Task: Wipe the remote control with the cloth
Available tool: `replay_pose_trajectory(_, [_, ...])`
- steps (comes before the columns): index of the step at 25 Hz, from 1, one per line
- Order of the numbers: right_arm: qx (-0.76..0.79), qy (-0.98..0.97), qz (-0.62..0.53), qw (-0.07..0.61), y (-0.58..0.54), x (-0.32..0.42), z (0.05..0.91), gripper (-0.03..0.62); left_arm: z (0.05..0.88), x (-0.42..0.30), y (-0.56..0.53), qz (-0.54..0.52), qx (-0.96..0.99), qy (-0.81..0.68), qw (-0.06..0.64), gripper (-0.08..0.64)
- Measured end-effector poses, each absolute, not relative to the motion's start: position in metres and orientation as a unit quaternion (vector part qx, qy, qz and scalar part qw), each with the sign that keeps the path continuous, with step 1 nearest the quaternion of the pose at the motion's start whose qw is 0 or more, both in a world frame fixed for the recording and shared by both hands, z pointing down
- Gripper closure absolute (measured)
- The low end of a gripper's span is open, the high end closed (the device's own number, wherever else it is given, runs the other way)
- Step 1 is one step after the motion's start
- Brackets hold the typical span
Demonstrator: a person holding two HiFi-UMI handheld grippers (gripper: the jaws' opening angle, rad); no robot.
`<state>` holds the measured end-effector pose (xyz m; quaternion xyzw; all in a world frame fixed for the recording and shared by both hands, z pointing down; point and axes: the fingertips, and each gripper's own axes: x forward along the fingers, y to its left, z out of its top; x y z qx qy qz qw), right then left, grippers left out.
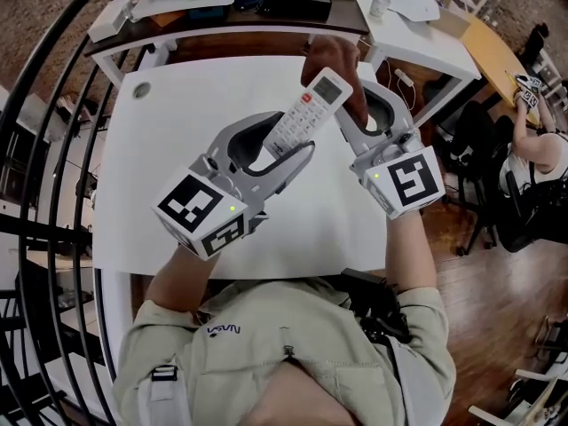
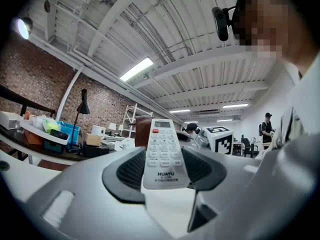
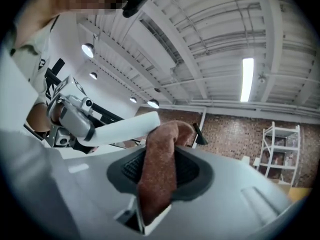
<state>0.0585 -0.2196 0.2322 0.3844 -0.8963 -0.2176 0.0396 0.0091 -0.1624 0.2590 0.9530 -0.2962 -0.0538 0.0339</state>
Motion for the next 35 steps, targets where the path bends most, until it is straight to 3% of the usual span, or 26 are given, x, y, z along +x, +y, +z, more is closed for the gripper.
replay_pose_trajectory(4, [0.343, -0.902, -0.254, 0.064, -0.207, 0.031, 0.246, 0.483, 0.258, 0.006, -0.165, -0.057, 0.952, -0.300, 0.034, 0.319])
replay_pose_trajectory(10, [0.309, -0.883, -0.309, 0.171, -0.187, 0.001, 0.282, 0.483, 0.250, -0.004, -0.172, -0.073, 0.944, -0.320, 0.031, 0.319])
replay_pose_trajectory(18, [0.326, -0.875, -0.307, 0.184, -0.187, 0.003, 0.293, 0.483, 0.245, -0.021, -0.182, -0.088, 0.931, -0.353, 0.029, 0.319])
replay_pose_trajectory(28, [0.389, -0.871, -0.261, 0.148, -0.213, 0.034, 0.285, 0.483, 0.269, -0.044, -0.213, -0.035, 0.902, -0.430, -0.019, 0.319])
replay_pose_trajectory(35, [0.378, -0.874, -0.263, 0.153, -0.210, 0.030, 0.291, 0.483, 0.280, -0.043, -0.217, -0.021, 0.899, -0.437, -0.011, 0.319])
